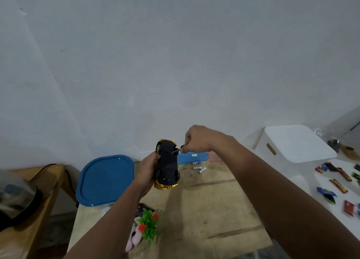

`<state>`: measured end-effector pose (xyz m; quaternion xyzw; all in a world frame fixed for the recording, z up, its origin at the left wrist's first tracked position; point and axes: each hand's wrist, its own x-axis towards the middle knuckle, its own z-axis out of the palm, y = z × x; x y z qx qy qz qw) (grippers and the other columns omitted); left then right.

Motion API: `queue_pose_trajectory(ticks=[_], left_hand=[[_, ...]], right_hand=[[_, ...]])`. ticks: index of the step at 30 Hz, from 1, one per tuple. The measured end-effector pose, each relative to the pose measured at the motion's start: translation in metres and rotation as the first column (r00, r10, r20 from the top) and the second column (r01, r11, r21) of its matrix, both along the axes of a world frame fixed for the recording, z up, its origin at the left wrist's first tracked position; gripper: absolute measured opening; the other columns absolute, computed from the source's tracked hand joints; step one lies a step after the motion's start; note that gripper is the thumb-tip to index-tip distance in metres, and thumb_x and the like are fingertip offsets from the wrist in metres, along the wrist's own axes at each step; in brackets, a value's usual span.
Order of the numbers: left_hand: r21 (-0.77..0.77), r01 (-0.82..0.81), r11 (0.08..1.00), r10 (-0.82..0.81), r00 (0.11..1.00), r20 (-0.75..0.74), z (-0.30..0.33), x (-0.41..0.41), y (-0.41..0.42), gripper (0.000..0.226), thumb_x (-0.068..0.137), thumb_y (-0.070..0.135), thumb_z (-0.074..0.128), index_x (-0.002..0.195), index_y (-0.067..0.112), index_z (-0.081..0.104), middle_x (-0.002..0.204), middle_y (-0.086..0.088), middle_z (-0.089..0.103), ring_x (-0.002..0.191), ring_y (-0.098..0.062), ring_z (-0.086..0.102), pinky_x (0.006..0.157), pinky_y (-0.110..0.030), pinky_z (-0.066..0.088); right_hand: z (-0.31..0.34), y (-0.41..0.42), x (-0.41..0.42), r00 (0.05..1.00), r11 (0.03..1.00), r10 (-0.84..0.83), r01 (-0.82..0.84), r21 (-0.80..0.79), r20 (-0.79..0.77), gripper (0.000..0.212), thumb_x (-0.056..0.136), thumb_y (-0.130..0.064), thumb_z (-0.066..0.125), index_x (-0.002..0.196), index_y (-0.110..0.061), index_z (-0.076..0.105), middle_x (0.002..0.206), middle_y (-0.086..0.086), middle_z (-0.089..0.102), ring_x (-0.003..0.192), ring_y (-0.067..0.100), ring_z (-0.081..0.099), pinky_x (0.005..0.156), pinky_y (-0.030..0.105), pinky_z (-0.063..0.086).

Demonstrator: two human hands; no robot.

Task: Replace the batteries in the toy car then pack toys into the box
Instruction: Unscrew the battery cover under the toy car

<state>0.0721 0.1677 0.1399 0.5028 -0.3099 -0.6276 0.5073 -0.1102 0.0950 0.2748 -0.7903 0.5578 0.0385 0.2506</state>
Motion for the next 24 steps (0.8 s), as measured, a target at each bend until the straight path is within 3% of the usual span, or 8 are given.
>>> queue_pose_trajectory(ticks=[3,8,13,19,24], left_hand=[[0.026,-0.013,1.0,0.013,1.0,0.009,-0.002,0.001,-0.001,0.033,0.103,0.025,0.044,0.112,0.007,0.07,0.101,-0.019,0.072,0.095,-0.034,0.066,0.089,-0.048,0.051],[0.056,-0.014,0.998,0.014,1.0,0.011,-0.005,0.003,-0.001,0.036,0.104,0.028,0.043,0.114,0.007,0.07,0.103,-0.02,0.073,0.095,-0.035,0.068,0.089,-0.047,0.053],[0.078,-0.02,0.997,0.021,1.0,-0.016,-0.009,0.004,-0.002,0.043,0.105,0.027,0.041,0.128,-0.001,0.064,0.11,-0.026,0.069,0.101,-0.04,0.064,0.096,-0.052,0.05],[0.088,-0.019,0.996,0.019,1.0,-0.001,-0.009,0.003,-0.007,0.042,0.106,0.03,0.04,0.126,0.004,0.065,0.106,-0.022,0.072,0.097,-0.036,0.068,0.091,-0.048,0.053],[0.093,-0.017,0.995,0.018,1.0,-0.01,-0.01,0.001,-0.014,0.04,0.104,0.031,0.043,0.122,0.004,0.068,0.103,-0.021,0.074,0.092,-0.036,0.07,0.086,-0.044,0.056]], right_hand=[[-0.001,-0.003,0.002,1.0,1.0,0.004,-0.004,-0.015,-0.01,0.04,0.084,-0.043,0.072,0.092,-0.004,0.074,0.098,0.014,0.073,0.086,0.024,0.067,0.069,0.034,0.049],[-0.001,-0.006,0.001,1.0,1.0,0.005,-0.005,-0.014,0.03,0.028,0.086,-0.04,0.071,0.092,-0.012,0.073,0.098,0.003,0.071,0.089,0.02,0.065,0.071,0.03,0.05],[-0.004,-0.01,-0.002,0.998,1.0,-0.017,0.018,-0.015,0.067,0.024,0.085,-0.041,0.072,0.082,-0.017,0.07,0.089,-0.001,0.068,0.08,0.015,0.06,0.062,0.027,0.042],[-0.008,-0.016,-0.012,0.978,0.997,-0.075,0.079,-0.012,0.193,0.025,0.085,-0.043,0.073,0.085,-0.018,0.073,0.096,0.0,0.069,0.092,0.019,0.063,0.079,0.035,0.052],[-0.014,-0.018,-0.017,0.976,0.996,-0.085,0.077,0.048,0.199,0.025,0.084,-0.043,0.074,0.081,-0.018,0.073,0.098,0.006,0.072,0.095,0.026,0.066,0.082,0.043,0.056]])
